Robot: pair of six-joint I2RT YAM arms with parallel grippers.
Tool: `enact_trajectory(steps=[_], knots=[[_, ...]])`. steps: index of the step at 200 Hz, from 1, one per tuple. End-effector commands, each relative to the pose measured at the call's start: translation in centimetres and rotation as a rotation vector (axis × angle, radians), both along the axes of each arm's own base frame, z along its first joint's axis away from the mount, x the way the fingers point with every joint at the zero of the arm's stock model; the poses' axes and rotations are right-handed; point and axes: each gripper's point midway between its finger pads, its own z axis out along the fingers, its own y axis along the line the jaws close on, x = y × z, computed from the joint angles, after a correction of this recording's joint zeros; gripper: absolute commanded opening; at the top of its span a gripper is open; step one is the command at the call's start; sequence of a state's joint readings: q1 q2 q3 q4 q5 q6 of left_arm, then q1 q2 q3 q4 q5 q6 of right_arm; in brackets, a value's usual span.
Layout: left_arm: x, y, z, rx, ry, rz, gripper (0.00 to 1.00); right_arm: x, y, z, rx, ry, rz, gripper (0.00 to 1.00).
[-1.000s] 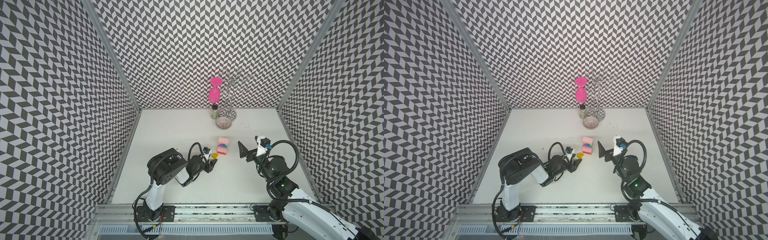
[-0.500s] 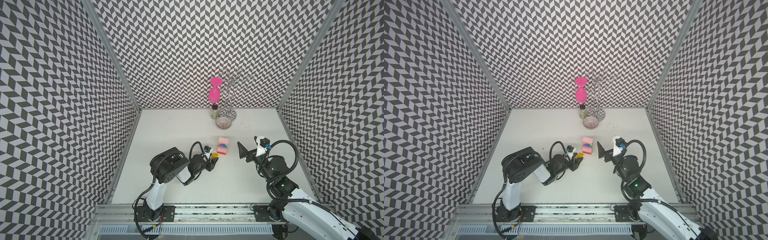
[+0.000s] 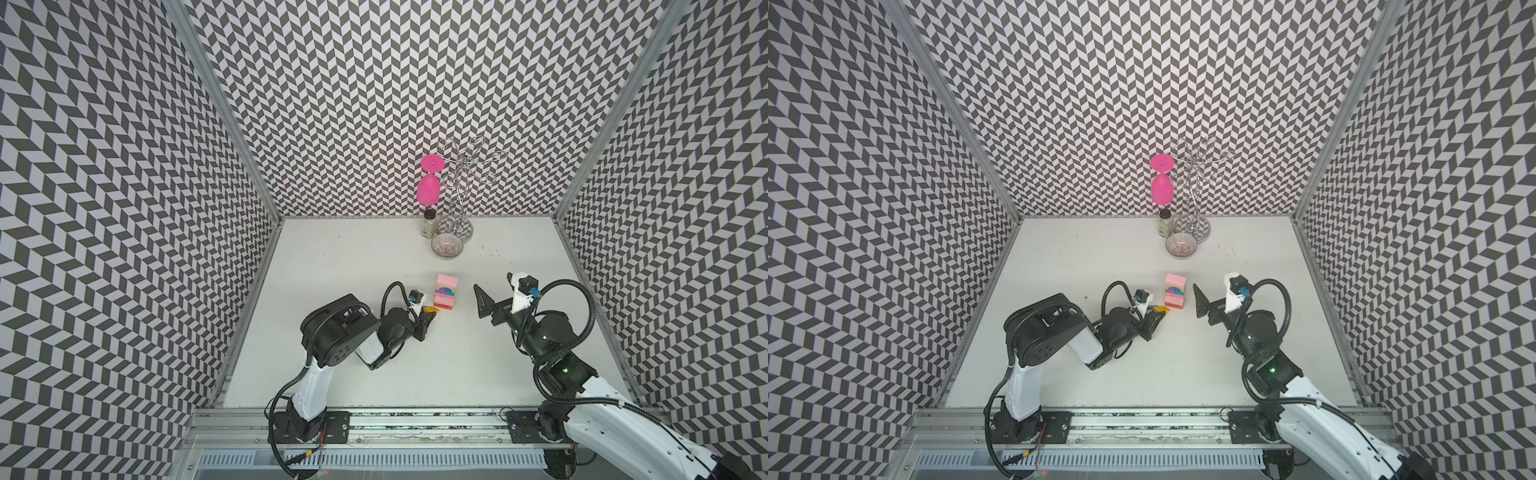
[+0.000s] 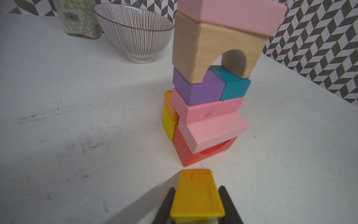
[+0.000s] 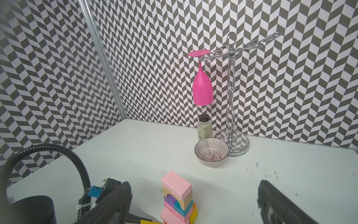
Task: Build the wood block tower
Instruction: 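Close the left gripper on the yellow block and lift it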
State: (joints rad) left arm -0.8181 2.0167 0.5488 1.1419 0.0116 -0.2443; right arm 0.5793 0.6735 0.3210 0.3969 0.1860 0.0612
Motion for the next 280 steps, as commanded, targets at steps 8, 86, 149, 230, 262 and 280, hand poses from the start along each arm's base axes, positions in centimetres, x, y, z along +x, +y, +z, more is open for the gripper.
enact_trajectory(steps=[8, 86, 149, 230, 262, 280], knots=[[-1.3, 2.2, 1.1, -0.031, 0.099, 0.079, 0.04, 0.0, -0.1, 2.4, 0.049, -0.052, -0.002, 0.99], [-4.4, 11.9, 3.8, -0.268, 0.593, 0.667, 0.0, -1.0, 0.2, 4.0, 0.163, -0.043, 0.055, 0.99], [-8.0, 14.3, 9.1, -0.462, 0.864, 0.697, 0.0, -0.2, -3.3, 4.0, 0.403, 0.118, -0.131, 0.99], [-7.3, 13.6, 6.3, -0.347, 1.098, 0.738, 0.0, -1.6, 2.8, -1.1, 0.243, 0.317, 0.176, 0.99], [-6.6, 13.8, 5.8, -0.313, 1.122, 0.804, 0.0, -1.9, 3.3, -2.9, 0.207, 0.359, 0.192, 0.99], [-6.7, 13.0, 4.4, -0.357, 1.202, 0.758, 0.0, -1.9, 3.2, -3.4, 0.192, 0.372, 0.186, 1.0]])
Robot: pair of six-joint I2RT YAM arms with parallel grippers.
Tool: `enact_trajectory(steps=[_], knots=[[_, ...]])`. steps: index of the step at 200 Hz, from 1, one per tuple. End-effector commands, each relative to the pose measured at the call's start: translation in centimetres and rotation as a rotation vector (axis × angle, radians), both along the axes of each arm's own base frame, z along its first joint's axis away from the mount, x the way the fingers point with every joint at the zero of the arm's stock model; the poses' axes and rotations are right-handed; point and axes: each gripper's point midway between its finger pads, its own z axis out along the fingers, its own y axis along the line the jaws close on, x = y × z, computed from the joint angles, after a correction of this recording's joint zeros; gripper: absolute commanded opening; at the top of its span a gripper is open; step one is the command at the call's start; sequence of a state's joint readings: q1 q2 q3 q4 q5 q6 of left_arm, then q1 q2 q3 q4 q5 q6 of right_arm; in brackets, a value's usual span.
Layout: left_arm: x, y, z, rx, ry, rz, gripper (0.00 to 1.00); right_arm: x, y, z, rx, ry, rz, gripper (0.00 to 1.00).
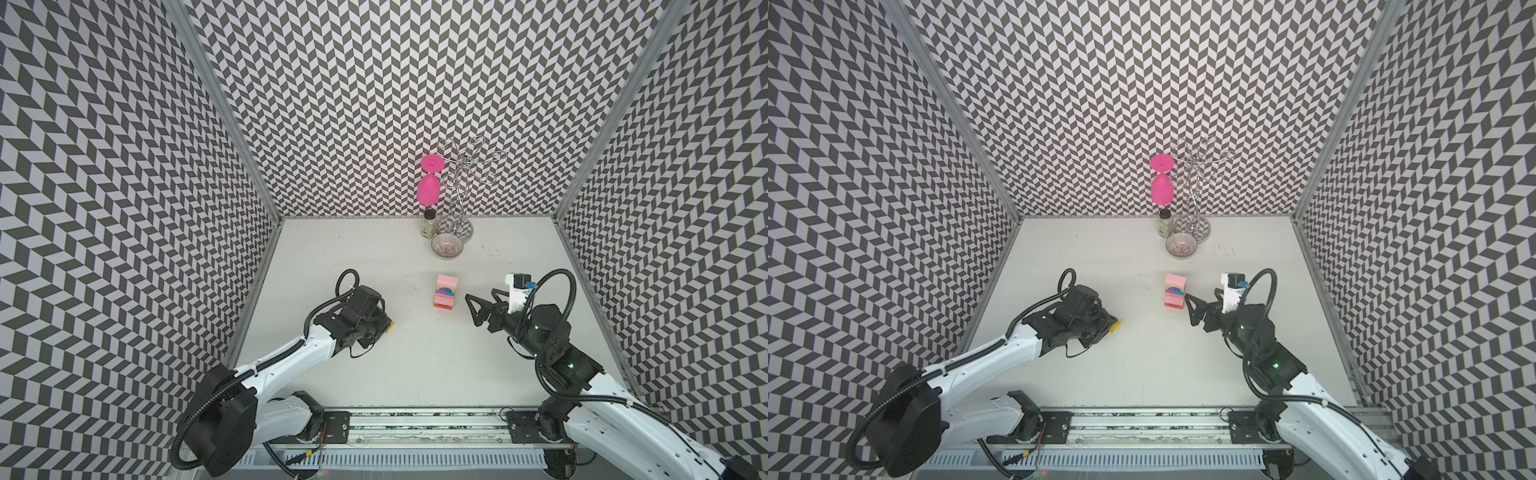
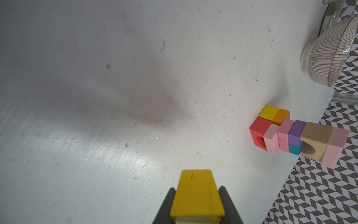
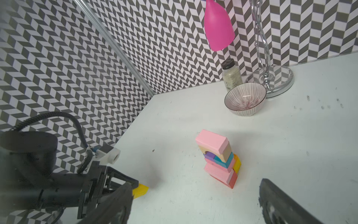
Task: Build the wood block tower
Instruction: 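Close the left gripper on the yellow block and lift it, then set the yellow block down with the left gripper while the right gripper approaches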
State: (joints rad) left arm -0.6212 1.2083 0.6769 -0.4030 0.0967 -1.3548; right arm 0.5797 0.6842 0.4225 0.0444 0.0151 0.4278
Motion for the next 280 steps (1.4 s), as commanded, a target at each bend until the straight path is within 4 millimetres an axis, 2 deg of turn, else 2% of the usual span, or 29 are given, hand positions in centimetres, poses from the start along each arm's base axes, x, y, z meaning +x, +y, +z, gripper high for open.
enact_trajectory(steps=[1, 37, 58, 107, 112, 129, 167, 187, 208, 217, 252, 266, 280], knots=[[-0.5, -0.6, -1.2, -0.074, 0.084, 0.001, 0.0, -0.3, 0.7, 0.5, 0.007, -0.025, 0.046, 0.99], [-0.5, -0.7, -3.4, -0.047, 0.189, -0.016, 0.0, -0.2, 0.7, -0.1, -0.006, -0.012, 0.039, 1.0], [0.4, -0.4, -3.5, -0.02, 0.178, 0.008, 0.0, 0.0, 0.9, -0.2, -0.024, -0.001, 0.041, 1.0], [0.9, 0.8, -4.7, 0.031, 0.223, 0.037, 0.01, 0.6, 1.4, -0.5, -0.048, 0.011, 0.05, 0.99], [0.9, 0.9, -4.9, 0.037, 0.226, 0.039, 0.04, 0.7, 1.4, -0.5, -0.05, 0.012, 0.05, 0.99], [0.8, 1.0, -5.5, 0.043, 0.245, 0.034, 0.24, 0.8, 1.7, -0.5, -0.049, 0.011, 0.06, 1.0], [1.0, 1.2, -6.0, 0.07, 0.267, 0.018, 0.6, 0.8, 2.3, -0.6, -0.058, 0.016, 0.084, 0.99], [1.1, 1.6, -6.0, 0.086, 0.267, 0.021, 0.81, 0.8, 2.5, -0.7, -0.059, 0.016, 0.092, 1.0], [1.5, 2.3, -5.3, 0.117, 0.247, 0.04, 0.96, 0.7, 2.9, -0.8, -0.064, 0.016, 0.108, 0.99], [1.7, 2.6, -4.9, 0.131, 0.231, 0.045, 1.0, 0.6, 3.2, -0.8, -0.069, 0.014, 0.122, 1.0], [2.4, 4.2, -1.9, 0.196, 0.145, 0.064, 1.0, -0.4, 5.7, -1.1, -0.092, 0.003, 0.2, 0.99], [2.9, 5.5, 0.0, 0.248, 0.079, 0.075, 1.0, -0.7, 6.8, -1.4, -0.108, 0.016, 0.194, 0.99], [3.7, 7.7, 2.4, 0.32, 0.001, 0.12, 1.0, -1.1, 8.1, -1.9, -0.119, 0.036, 0.179, 0.99]])
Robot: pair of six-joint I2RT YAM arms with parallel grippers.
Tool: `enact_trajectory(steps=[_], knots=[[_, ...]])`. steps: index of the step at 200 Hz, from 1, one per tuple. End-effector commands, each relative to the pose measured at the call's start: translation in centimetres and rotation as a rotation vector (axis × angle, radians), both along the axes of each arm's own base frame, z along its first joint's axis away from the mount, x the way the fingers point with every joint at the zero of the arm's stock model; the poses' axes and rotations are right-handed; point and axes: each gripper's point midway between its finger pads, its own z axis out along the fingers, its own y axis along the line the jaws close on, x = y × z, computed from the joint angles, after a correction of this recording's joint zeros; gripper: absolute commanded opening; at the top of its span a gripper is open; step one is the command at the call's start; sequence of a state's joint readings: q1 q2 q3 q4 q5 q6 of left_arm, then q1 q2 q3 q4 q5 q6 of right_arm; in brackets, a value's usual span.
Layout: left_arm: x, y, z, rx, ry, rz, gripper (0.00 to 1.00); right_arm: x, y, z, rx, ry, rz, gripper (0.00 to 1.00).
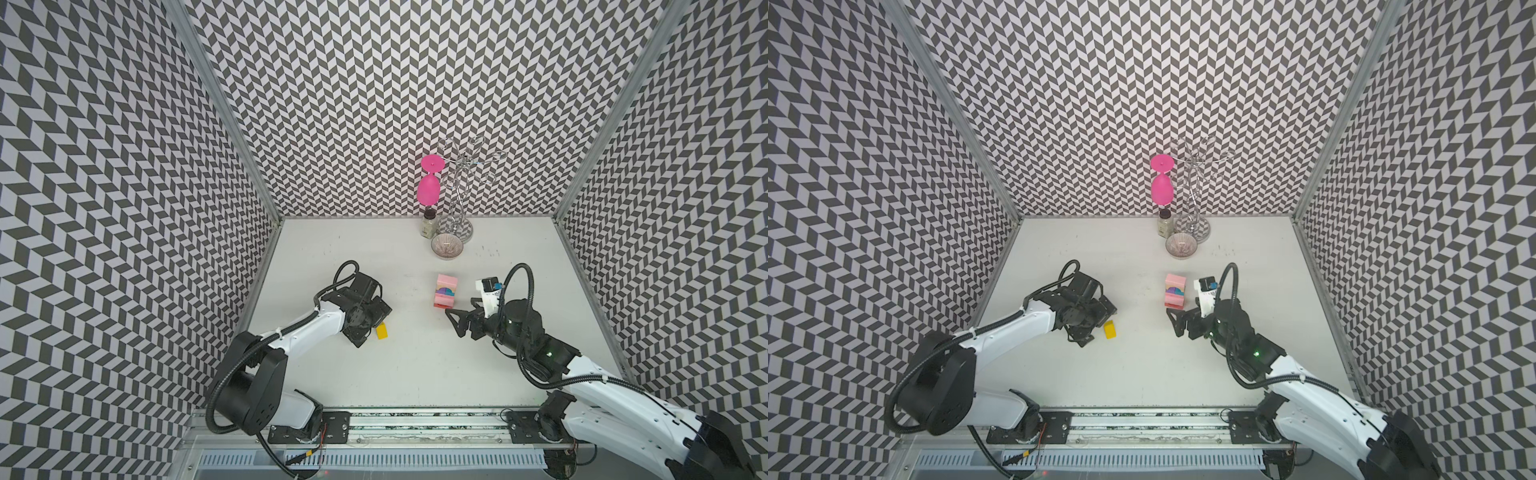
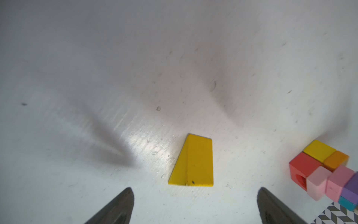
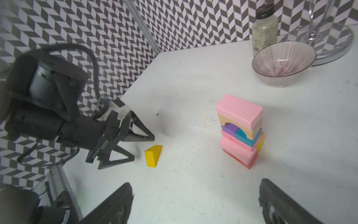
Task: Build the wood block tower
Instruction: 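Set the yellow block down with the left gripper while the right gripper approaches, then close the right gripper on the yellow block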
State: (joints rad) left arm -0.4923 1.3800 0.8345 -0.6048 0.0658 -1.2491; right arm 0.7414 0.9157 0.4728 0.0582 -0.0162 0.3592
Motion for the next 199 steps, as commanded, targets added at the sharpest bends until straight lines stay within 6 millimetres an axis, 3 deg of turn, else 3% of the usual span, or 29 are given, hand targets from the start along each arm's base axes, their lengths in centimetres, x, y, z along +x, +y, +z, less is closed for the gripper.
enact_trajectory(steps=[1, 20, 39, 52, 74, 93, 125, 148, 166, 199], knots=[[1.4, 4.0, 4.3, 0.157, -0.139, 0.049, 1.0, 0.3, 2.1, 2.3, 0.034, -0.06, -0.029, 1.0], [2.6, 7.0, 7.4, 0.228, -0.289, 0.098, 1.0, -0.5, 4.8, 1.7, 0.016, -0.043, -0.018, 1.0], [2.9, 9.2, 8.6, 0.286, -0.448, 0.125, 0.99, -1.2, 8.1, 0.9, -0.027, -0.038, 0.001, 1.0], [2.6, 9.7, 8.5, 0.249, -0.539, 0.129, 0.98, -1.4, 10.5, 0.0, -0.073, -0.024, 0.017, 0.97], [2.1, 9.4, 9.2, 0.157, -0.724, 0.126, 0.97, -1.1, 14.7, -3.2, -0.204, 0.046, 0.063, 0.87], [1.4, 9.8, 9.3, 0.1, -0.843, 0.162, 0.99, -0.2, 17.2, -5.8, -0.289, 0.074, 0.075, 0.77], [0.8, 11.1, 10.4, 0.109, -0.916, 0.211, 1.0, 1.8, 18.5, -8.8, -0.391, 0.08, 0.012, 0.76], [0.7, 11.3, 11.0, 0.115, -0.918, 0.211, 1.0, 2.6, 20.0, -11.3, -0.474, 0.108, 0.013, 0.66], [0.7, 11.3, 11.2, 0.114, -0.922, 0.21, 1.0, 2.9, 20.9, -12.8, -0.498, 0.124, 0.018, 0.64], [0.8, 11.3, 11.2, 0.116, -0.923, 0.21, 1.0, 3.3, 22.0, -13.5, -0.502, 0.131, 0.027, 0.56]])
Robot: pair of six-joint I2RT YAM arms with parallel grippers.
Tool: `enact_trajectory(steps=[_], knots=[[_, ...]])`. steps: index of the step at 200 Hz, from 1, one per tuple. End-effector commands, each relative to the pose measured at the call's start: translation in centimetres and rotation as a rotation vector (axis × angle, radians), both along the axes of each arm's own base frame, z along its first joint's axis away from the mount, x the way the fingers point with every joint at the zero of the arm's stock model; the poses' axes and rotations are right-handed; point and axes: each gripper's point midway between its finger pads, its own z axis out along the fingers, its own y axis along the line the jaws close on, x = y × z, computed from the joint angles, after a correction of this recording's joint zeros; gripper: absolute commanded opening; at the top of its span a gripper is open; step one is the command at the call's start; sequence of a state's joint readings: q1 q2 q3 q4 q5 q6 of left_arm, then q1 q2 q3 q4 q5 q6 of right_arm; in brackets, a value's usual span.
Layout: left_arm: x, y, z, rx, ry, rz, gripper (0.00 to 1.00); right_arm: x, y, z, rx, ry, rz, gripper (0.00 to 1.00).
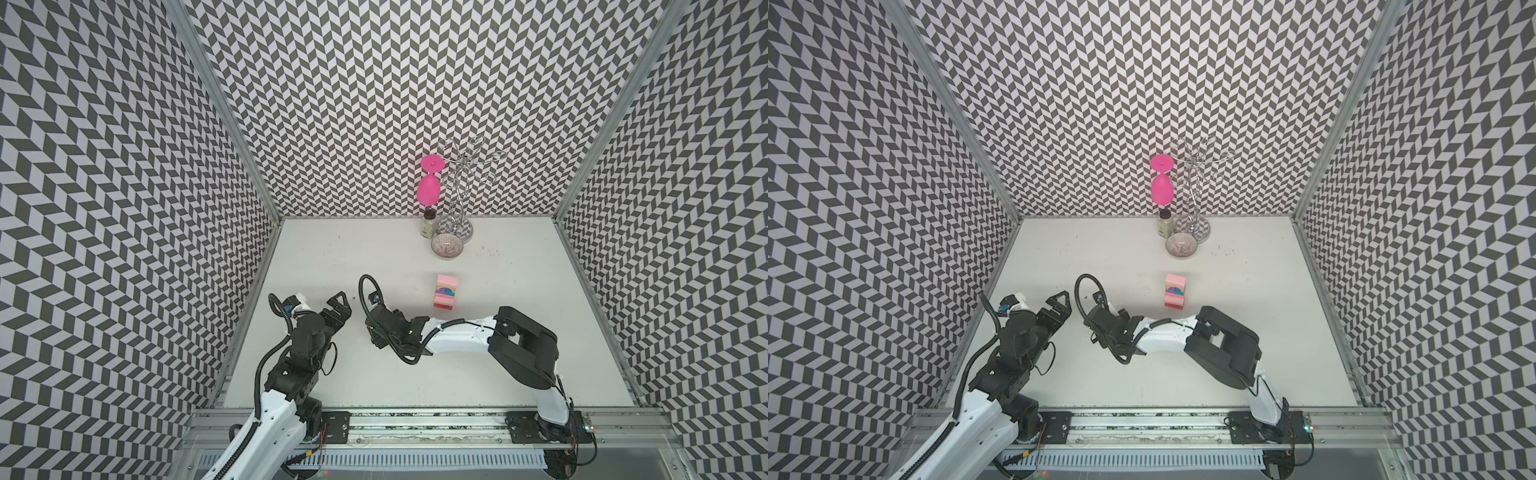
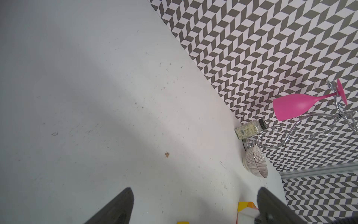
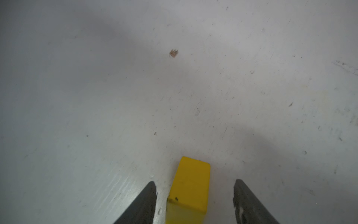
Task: Build the wood block tower
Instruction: 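Close the right gripper on the yellow block, then lift the yellow block with the right gripper and carry it to the stack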
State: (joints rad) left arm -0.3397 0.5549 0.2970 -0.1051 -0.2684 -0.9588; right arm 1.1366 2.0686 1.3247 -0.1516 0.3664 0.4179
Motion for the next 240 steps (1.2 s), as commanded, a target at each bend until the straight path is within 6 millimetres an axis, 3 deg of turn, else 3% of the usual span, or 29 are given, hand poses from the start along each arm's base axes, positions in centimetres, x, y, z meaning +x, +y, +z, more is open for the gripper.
enact_trajectory(steps=[1, 79, 100, 120, 141, 213, 240], knots=[[0.5, 0.4, 2.2, 0.001, -0.06, 0.022, 1.0, 0.5, 0.8, 0.4, 0.0, -0.015, -0.011, 0.55], [0.8, 0.5, 2.1, 0.007, -0.05, 0.025, 0.99, 0.5, 1.0, -0.3, -0.003, -0.001, -0.007, 0.35], [0.7, 0.6, 2.3, 0.004, -0.057, 0.026, 0.99, 0.3, 1.2, -0.3, 0.004, 0.008, 0.003, 0.35], [0.7, 0.6, 2.4, 0.005, -0.06, 0.025, 0.99, 0.1, 1.3, -0.4, 0.011, 0.018, 0.015, 0.45], [0.7, 0.6, 2.4, 0.005, -0.06, 0.025, 0.99, 0.0, 1.3, -0.6, 0.01, 0.023, 0.017, 0.45], [0.8, 0.8, 2.3, 0.009, -0.054, 0.035, 0.99, -0.7, 1.2, -0.5, 0.029, 0.039, 0.048, 0.24], [0.8, 0.9, 2.4, 0.014, -0.057, 0.041, 1.0, -1.1, 1.3, 1.5, 0.059, 0.027, 0.078, 0.2]])
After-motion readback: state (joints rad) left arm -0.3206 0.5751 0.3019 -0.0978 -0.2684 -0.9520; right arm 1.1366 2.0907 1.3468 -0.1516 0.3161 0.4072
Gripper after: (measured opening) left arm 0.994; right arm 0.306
